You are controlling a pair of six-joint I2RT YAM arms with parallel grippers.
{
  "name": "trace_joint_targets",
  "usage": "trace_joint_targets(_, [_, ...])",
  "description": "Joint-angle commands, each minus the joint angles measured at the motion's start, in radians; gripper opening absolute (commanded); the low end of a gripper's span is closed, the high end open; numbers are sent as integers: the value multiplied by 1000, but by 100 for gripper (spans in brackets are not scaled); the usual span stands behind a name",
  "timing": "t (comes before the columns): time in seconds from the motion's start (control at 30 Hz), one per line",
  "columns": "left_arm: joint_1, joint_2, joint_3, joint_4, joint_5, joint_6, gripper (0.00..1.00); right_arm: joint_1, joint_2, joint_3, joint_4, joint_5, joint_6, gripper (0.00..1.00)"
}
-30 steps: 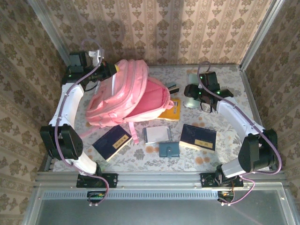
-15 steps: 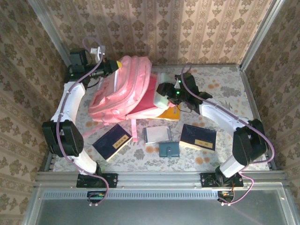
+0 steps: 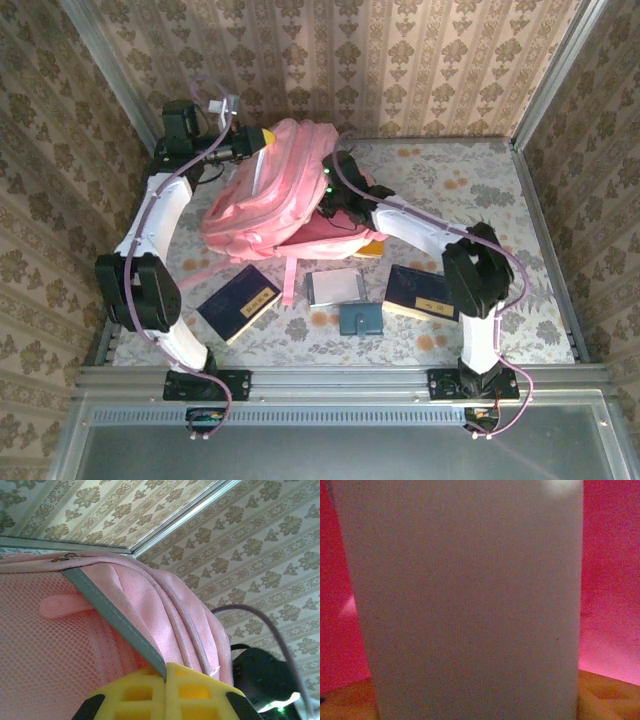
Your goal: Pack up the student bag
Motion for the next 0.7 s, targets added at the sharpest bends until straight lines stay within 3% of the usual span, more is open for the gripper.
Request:
trace_joint_targets(0.0, [-2,-27,83,189,66,-41,0,29,100,121,20,21,45,70])
trace_joint_targets(0.1, [4,-29,82,199,65,-47,0,57,202,274,-56,0,1,99])
trace_joint_targets(0.2, [18,-33,80,199,59,-49,0,70,244,359,-104,-30,-48,100])
trace_joint_targets(0.37, [57,-43,61,224,38,-76,0,73,175,343,-155,48,-140,100])
trace_joint_targets(0.67, [181,-60,3,214,-58,-83,0,57,64,254,-108,-18,-314,100])
